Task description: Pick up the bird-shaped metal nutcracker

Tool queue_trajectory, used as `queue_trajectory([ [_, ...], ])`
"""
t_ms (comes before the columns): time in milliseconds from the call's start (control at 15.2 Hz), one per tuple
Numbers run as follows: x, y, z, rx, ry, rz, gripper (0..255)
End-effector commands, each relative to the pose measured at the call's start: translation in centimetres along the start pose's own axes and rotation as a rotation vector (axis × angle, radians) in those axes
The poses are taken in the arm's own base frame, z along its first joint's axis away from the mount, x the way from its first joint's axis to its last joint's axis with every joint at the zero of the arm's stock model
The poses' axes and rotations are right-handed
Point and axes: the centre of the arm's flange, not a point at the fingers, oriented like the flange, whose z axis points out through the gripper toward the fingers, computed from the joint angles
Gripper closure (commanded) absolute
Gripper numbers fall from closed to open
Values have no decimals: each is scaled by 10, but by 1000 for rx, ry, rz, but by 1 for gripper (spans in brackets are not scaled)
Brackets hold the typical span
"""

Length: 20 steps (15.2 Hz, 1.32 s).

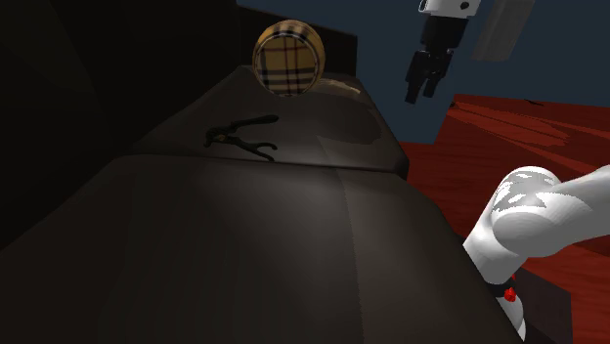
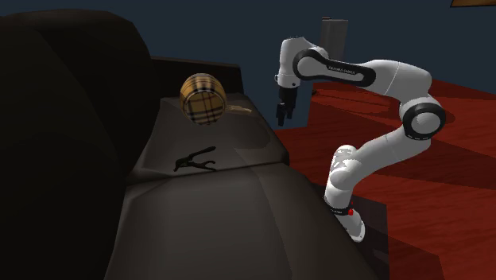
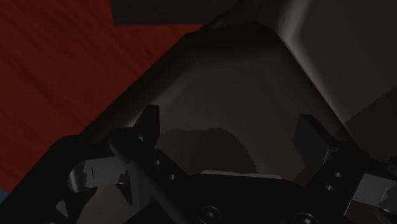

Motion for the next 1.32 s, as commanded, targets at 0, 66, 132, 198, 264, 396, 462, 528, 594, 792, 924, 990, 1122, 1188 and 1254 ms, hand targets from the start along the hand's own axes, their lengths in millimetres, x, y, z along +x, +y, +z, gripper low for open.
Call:
queue_trajectory([
  [0,0,0,0,0,0,0,0],
  [66,12,-7,1,1,-5,-23,0],
  [132,23,-15,2,2,-9,-45,0],
  [198,34,-23,3,4,-14,-68,0],
  [264,45,-31,5,5,-18,-91,0],
  [396,67,-47,7,7,-27,-136,0],
  [462,77,-56,9,8,-32,-159,0],
  [528,87,-65,10,10,-37,-182,0],
  [594,97,-75,11,11,-41,-204,0],
  [792,126,-104,16,14,-55,-273,0],
  [924,144,-124,19,17,-64,-318,0],
  [990,152,-135,20,18,-69,-341,0],
  [1122,169,-156,24,20,-78,-386,0],
  [1188,177,-167,25,22,-82,-409,0],
  [1254,184,-179,27,23,-87,-432,0],
])
